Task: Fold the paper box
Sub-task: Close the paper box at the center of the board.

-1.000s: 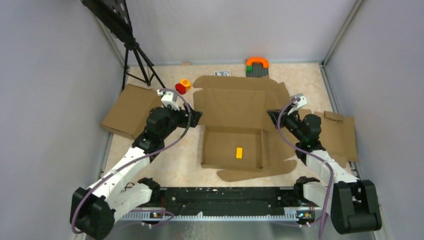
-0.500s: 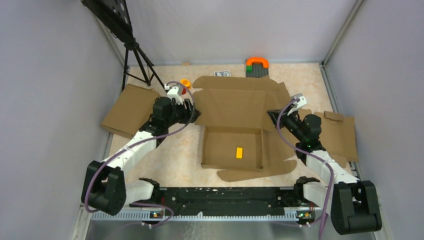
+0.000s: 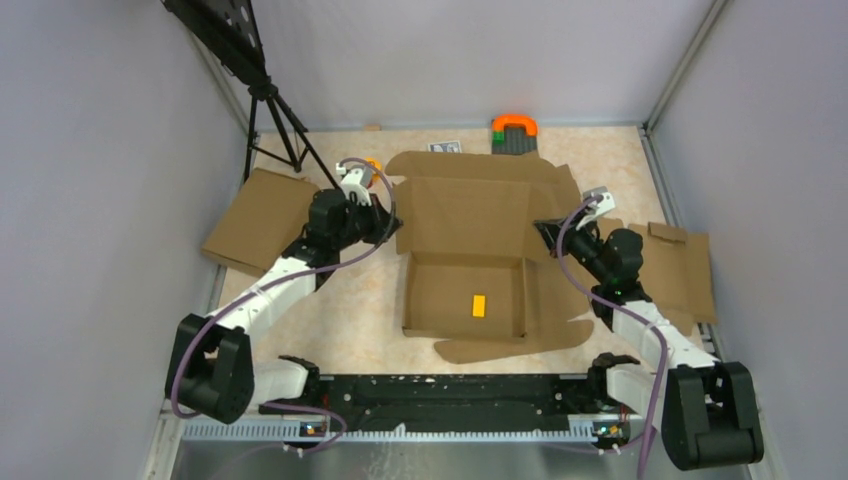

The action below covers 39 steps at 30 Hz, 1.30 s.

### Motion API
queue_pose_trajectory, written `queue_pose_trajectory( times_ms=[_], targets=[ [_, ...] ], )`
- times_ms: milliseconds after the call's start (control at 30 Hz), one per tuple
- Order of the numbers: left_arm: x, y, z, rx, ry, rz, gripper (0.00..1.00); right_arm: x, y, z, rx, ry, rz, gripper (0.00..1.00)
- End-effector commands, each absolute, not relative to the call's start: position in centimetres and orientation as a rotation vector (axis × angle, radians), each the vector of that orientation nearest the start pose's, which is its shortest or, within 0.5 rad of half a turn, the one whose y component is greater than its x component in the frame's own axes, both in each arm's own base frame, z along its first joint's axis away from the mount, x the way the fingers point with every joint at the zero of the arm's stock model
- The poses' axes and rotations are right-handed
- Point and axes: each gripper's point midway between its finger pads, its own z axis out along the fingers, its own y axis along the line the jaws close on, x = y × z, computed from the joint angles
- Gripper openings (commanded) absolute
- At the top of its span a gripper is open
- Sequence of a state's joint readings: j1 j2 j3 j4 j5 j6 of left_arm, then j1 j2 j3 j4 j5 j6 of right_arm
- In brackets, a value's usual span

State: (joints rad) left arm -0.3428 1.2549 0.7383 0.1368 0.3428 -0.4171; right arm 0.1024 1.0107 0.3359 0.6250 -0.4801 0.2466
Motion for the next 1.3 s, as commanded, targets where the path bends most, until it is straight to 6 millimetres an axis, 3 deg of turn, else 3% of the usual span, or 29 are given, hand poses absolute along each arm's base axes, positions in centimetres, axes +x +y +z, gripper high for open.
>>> queue_pose_trajectory(
  times_ms=[0,333,567,800,967,1267],
  targets=[
    [33.7,-21.5,18.9,0.194,1.954,-0.883,0.0,32.5,13.0,21.2,-0.246,1.564,0.672,0.0],
    [31.9,-23.1,20.3,0.105,1.844,-0.887,0.0,32.0,13.3,22.1,-0.089,1.536,0.552,0.0],
    [30.7,-23.4,20.4,0.089,1.748,-0.894,0.0,31.1,13.5,22.0,-0.113,1.408,0.517,0.0],
    [30.6,-22.8,23.3,0.138,1.684,-0.842,0.0,31.6,13.7,23.0,-0.137,1.338,0.501,0.0],
    [31.4,-22.8,24.8,0.134,1.655,-0.816,0.0,32.6,13.9,24.4,-0.151,1.313,0.481,0.0],
    [35.5,-23.8,26.5,0.151,1.589,-0.778,0.0,36.1,13.4,26.0,-0.15,1.277,0.344,0.0]
  ],
)
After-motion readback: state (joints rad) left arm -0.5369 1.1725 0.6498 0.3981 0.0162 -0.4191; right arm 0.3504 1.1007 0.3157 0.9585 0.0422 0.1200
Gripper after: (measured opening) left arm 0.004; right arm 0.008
